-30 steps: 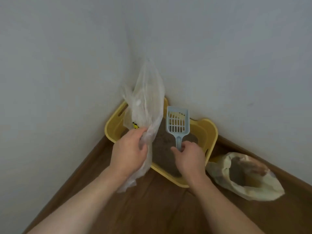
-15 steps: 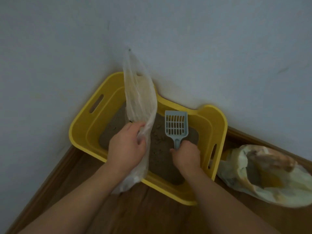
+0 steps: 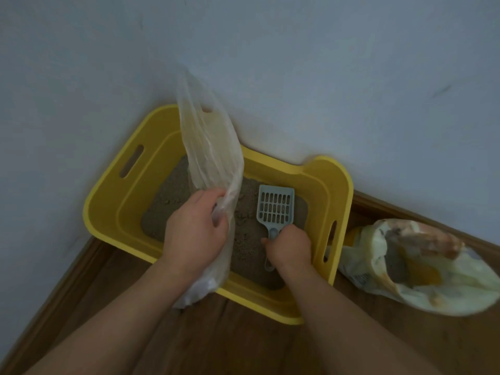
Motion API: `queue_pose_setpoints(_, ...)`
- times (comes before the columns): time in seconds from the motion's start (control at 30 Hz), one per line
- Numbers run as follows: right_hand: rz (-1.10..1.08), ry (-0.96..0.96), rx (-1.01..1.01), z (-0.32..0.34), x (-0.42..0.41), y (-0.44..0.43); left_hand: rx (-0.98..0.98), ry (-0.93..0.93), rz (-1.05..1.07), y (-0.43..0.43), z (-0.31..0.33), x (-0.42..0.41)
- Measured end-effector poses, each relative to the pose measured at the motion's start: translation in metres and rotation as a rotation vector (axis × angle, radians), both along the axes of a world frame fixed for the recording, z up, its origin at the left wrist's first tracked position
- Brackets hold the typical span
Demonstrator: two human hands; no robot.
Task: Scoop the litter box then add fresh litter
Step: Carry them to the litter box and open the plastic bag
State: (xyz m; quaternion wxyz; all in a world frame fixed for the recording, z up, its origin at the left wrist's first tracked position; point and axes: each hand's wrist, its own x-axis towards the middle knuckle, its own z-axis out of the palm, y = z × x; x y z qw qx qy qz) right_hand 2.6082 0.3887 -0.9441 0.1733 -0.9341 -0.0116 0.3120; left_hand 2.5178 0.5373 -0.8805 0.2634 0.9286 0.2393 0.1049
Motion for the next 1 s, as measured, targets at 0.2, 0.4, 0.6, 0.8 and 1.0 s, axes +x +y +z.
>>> queue_pose_setpoints(0.2, -0.046, -0.104, 0.100, 0.018, -0.005, -0.004, 0.008, -0.012, 0.002, 0.001, 0.011, -0.009)
queue_pose_setpoints(0.4, 0.011, -0.274, 0.200, 0.055, -0.023, -0.016, 0.022, -0.037, 0.001, 0.000, 0.041, -0.030)
queue_pose_setpoints(0.6, 0.166, -0.460, 0.420, 0.127, -0.039, -0.005, 0.075, -0.135, -0.043, -0.001, 0.087, -0.070)
queue_pose_setpoints(0.8, 0.483, -0.519, 0.689, 0.207, -0.056, 0.039, -0.007, -0.305, 0.069, 0.006, 0.133, -0.117)
queue_pose_setpoints(1.0, 0.569, -0.282, 1.019, 0.224, -0.085, 0.088, 0.109, -0.348, 0.152, 0.025, 0.143, -0.187)
